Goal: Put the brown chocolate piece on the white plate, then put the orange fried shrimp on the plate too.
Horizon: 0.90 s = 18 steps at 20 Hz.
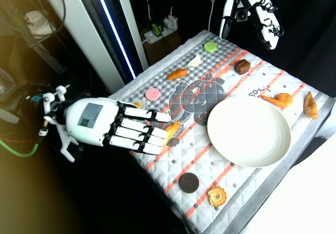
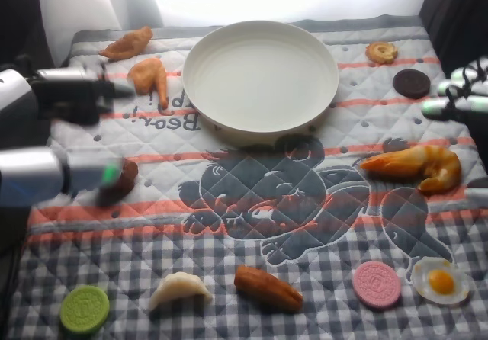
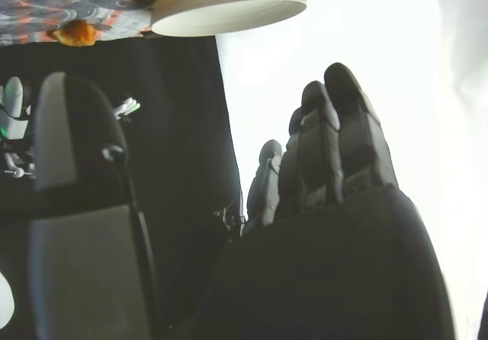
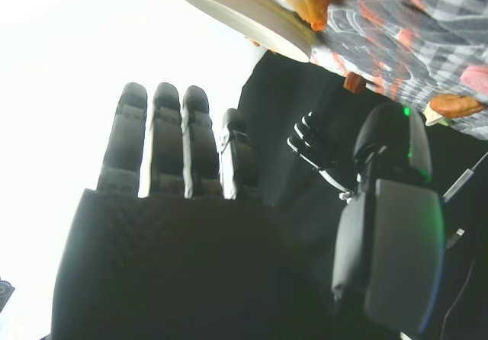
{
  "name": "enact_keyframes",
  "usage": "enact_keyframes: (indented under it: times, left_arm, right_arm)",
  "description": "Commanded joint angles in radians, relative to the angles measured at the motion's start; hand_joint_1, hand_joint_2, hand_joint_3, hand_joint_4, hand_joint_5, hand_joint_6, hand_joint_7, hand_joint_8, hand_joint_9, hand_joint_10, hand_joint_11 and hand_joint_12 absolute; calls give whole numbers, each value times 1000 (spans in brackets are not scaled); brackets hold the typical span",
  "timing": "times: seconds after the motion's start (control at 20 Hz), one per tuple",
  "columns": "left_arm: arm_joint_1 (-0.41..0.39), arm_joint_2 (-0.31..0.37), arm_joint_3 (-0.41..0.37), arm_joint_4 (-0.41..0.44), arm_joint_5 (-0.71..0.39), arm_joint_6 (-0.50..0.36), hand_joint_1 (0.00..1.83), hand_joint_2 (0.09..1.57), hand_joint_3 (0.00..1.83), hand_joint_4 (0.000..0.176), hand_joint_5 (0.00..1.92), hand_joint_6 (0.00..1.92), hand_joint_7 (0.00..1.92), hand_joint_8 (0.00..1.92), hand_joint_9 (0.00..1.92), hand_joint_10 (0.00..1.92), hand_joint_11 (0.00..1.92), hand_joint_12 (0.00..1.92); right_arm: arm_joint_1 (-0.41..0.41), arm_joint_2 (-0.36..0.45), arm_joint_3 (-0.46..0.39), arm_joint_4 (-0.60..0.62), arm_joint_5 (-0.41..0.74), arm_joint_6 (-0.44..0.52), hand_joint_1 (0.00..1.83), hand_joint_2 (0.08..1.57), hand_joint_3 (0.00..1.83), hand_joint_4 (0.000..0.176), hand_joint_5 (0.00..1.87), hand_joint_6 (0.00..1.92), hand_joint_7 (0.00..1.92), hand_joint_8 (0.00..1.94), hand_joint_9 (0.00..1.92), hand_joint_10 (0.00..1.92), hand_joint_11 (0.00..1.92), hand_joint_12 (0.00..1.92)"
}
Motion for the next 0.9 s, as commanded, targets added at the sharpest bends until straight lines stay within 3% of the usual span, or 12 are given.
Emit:
enact_keyframes:
  times: [0.0, 0.05, 0.1, 0.15, 0.25, 0.35, 0.5, 0.55, 0.6, 0.75, 0.8, 0.85]
  left_arm:
    - [-11, 6, 2, 5, -118, -5, 519, 1177, 2, 130, 570, 0, 656, 0, 711, 17, 371, 714]
    - [-17, 5, 3, -11, -107, 36, 526, 1171, 0, 156, 526, 0, 644, 0, 708, 10, 371, 712]
    - [-17, 5, 3, -11, -106, 39, 526, 1171, 0, 156, 526, 0, 644, 0, 708, 10, 371, 712]
    - [-33, -6, 0, -47, -81, 137, 613, 1116, 0, 155, 545, 2, 686, 4, 742, 12, 384, 733]
    - [-70, -41, -1, -130, -37, 336, 688, 1041, 0, 123, 565, 2, 744, 4, 797, 18, 365, 801]
    - [-88, -72, -3, -211, -15, 526, 724, 978, 0, 134, 555, 0, 765, 3, 849, 24, 345, 860]
    - [-105, -116, 8, -299, 8, 736, 756, 955, 0, 124, 538, 6, 764, 6, 875, 28, 317, 850]
    - [-110, -129, 19, -323, 17, 770, 763, 950, 0, 125, 529, 1, 776, 2, 892, 22, 335, 828]
    - [-113, -138, 30, -339, 26, 783, 764, 948, 0, 137, 514, 0, 775, 0, 903, 24, 341, 823]
    - [-121, -159, 71, -397, 49, 785, 813, 943, 0, 95, 544, 3, 820, 4, 907, 15, 297, 902]
    - [-121, -162, 78, -413, 49, 785, 781, 949, 2, 94, 537, 0, 821, 4, 922, 21, 287, 900]
    - [-121, -163, 81, -419, 49, 785, 797, 948, 1, 78, 536, 0, 828, 6, 924, 21, 275, 893]
  right_arm:
    - [11, 8, 3, 20, 118, 3, 722, 1202, 2, 41, 479, 2, 398, 1, 346, 4, 134, 510]
    - [11, 8, 3, 19, 116, 3, 642, 1208, 3, 28, 488, 3, 400, 3, 359, 7, 152, 507]
    - [11, 8, 3, 19, 116, 3, 642, 1208, 3, 28, 488, 3, 400, 3, 359, 7, 152, 507]
    - [11, 8, 3, 19, 116, 3, 628, 1210, 4, 34, 489, 3, 407, 6, 366, 9, 159, 508]
    - [11, 8, 1, 19, 117, 3, 665, 1215, 3, 25, 495, 3, 413, 6, 366, 6, 148, 500]
    - [11, 8, -1, 18, 117, 3, 591, 1220, 5, 23, 489, 0, 413, 3, 370, 5, 162, 493]
    - [12, 8, -3, 13, 118, 3, 579, 1213, 0, 36, 481, 2, 400, 0, 364, 0, 220, 359]
    - [12, 8, -4, 12, 118, 3, 574, 1212, 0, 36, 483, 2, 399, 1, 364, 1, 225, 356]
    - [12, 8, -4, 12, 119, 3, 589, 1214, 0, 17, 490, 4, 404, 2, 370, 3, 235, 356]
    - [12, 7, -5, 9, 119, 3, 561, 1217, 1, 18, 499, 5, 409, 3, 377, 4, 239, 356]
    - [12, 7, -5, 8, 119, 3, 561, 1219, 2, 25, 499, 4, 411, 3, 382, 6, 246, 359]
    - [11, 7, -5, 8, 118, 3, 581, 1221, 2, 33, 492, 1, 414, 3, 390, 7, 256, 365]
